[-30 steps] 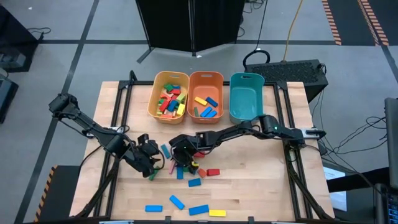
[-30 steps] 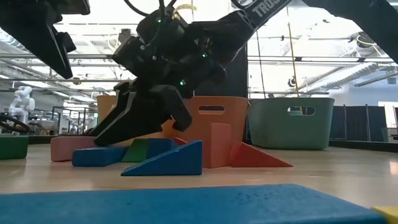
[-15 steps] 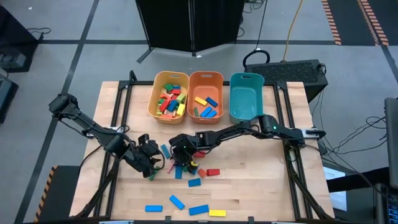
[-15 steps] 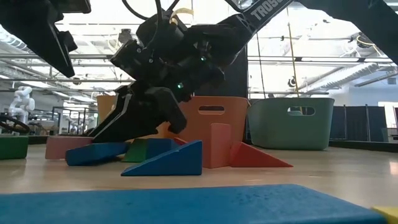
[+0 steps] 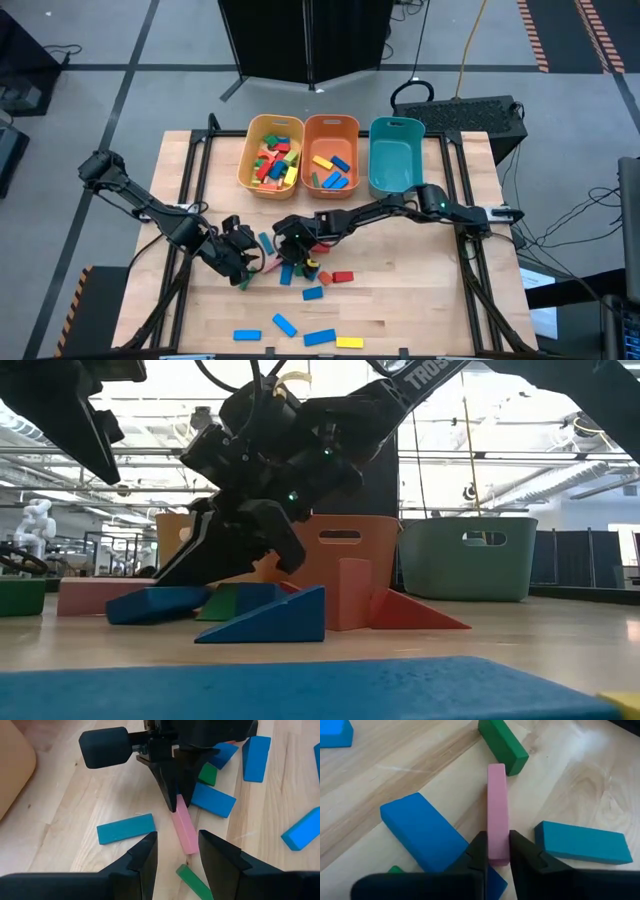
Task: Sort blocks by size
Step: Put the pink rectangle block into the orange bin, then put the blue rectangle block into the orange bin
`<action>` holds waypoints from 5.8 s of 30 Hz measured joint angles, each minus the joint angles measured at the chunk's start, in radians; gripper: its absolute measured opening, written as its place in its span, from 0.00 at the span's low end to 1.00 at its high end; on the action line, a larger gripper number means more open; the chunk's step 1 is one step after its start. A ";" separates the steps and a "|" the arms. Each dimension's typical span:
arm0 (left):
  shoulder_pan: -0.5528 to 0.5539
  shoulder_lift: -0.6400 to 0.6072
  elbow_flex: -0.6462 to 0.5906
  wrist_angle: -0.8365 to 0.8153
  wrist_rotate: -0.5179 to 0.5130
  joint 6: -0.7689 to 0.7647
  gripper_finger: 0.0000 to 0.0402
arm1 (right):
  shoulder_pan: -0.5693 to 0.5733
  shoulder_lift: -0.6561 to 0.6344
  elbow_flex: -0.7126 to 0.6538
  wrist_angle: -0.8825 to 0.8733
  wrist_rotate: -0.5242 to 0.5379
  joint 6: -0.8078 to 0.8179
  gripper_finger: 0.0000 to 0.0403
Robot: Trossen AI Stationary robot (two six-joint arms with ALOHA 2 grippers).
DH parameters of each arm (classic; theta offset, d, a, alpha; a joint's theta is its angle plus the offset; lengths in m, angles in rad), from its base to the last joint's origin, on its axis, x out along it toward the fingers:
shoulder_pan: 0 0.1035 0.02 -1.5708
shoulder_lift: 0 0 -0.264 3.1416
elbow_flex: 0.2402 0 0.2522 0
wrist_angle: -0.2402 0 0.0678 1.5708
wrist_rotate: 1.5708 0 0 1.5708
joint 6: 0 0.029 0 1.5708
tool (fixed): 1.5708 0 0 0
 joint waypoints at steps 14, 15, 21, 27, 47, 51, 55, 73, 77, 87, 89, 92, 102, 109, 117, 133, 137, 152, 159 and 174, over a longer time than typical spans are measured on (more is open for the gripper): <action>-0.070 0.000 0.000 0.014 -0.182 0.092 0.36 | -0.014 -0.133 -0.007 -0.158 0.111 0.066 0.11; -0.081 0.000 0.000 0.026 -0.202 0.105 0.36 | -0.016 -0.143 -0.007 -0.173 0.111 0.067 0.11; -0.111 0.019 0.000 0.066 -0.240 0.156 0.36 | -0.021 -0.193 -0.005 -0.174 0.105 0.078 0.12; -0.110 0.107 0.000 0.081 -0.266 0.133 0.37 | -0.020 -0.213 -0.004 -0.156 0.103 0.078 0.12; -0.050 0.244 0.000 0.080 -0.310 0.074 0.51 | -0.018 -0.214 -0.003 -0.114 0.096 0.058 0.12; -0.049 0.244 0.000 0.080 -0.308 0.051 0.36 | -0.018 -0.214 -0.003 -0.115 0.099 0.058 0.12; -0.049 0.244 0.000 0.080 -0.308 0.039 0.16 | -0.019 -0.214 -0.003 -0.114 0.103 0.069 0.12; 0.053 0.243 0.001 0.086 -0.331 0.084 0.10 | 0.039 -0.386 -0.069 -0.577 0.342 0.292 0.34; 0.120 0.243 0.002 0.129 -0.324 0.159 0.10 | 0.048 -0.412 -0.179 -0.544 0.346 0.351 0.31; 0.336 0.243 0.061 0.284 -0.185 0.483 0.10 | 0.085 -0.523 -0.494 -0.304 0.458 0.581 0.27; 0.388 0.243 0.082 0.293 -0.158 0.526 0.10 | 0.097 -0.557 -0.537 -0.243 0.509 0.620 0.27; 0.468 0.243 0.112 0.298 -0.111 0.561 0.10 | 0.117 -0.606 -0.590 -0.159 0.576 0.672 0.27; 0.673 0.243 0.217 0.336 0.031 0.710 0.10 | 0.185 -0.648 -0.645 -0.097 0.629 0.796 0.27; 0.771 0.259 0.280 0.344 0.180 0.713 0.10 | 0.205 -0.647 -0.645 -0.012 0.634 0.818 0.27; 0.829 0.341 0.319 0.353 0.222 0.734 0.10 | 0.212 -0.647 -0.645 0.005 0.633 0.865 0.27; 0.883 0.497 0.372 0.371 0.227 0.767 0.24 | 0.217 -0.646 -0.645 0.000 0.686 0.862 0.27; 0.885 0.497 0.372 0.377 0.227 0.768 0.25 | 0.216 -0.630 -0.644 0.004 0.729 0.850 0.27; 0.818 0.398 0.372 0.092 0.160 0.781 0.25 | 0.172 -0.518 -0.644 0.159 0.661 0.724 0.27; 0.679 0.319 0.372 -0.040 0.059 0.686 0.25 | 0.155 -0.518 -0.644 0.266 0.617 0.642 0.27; 0.513 0.253 0.372 -0.128 -0.048 0.538 0.26 | 0.020 -0.518 -0.644 0.257 0.680 0.581 0.27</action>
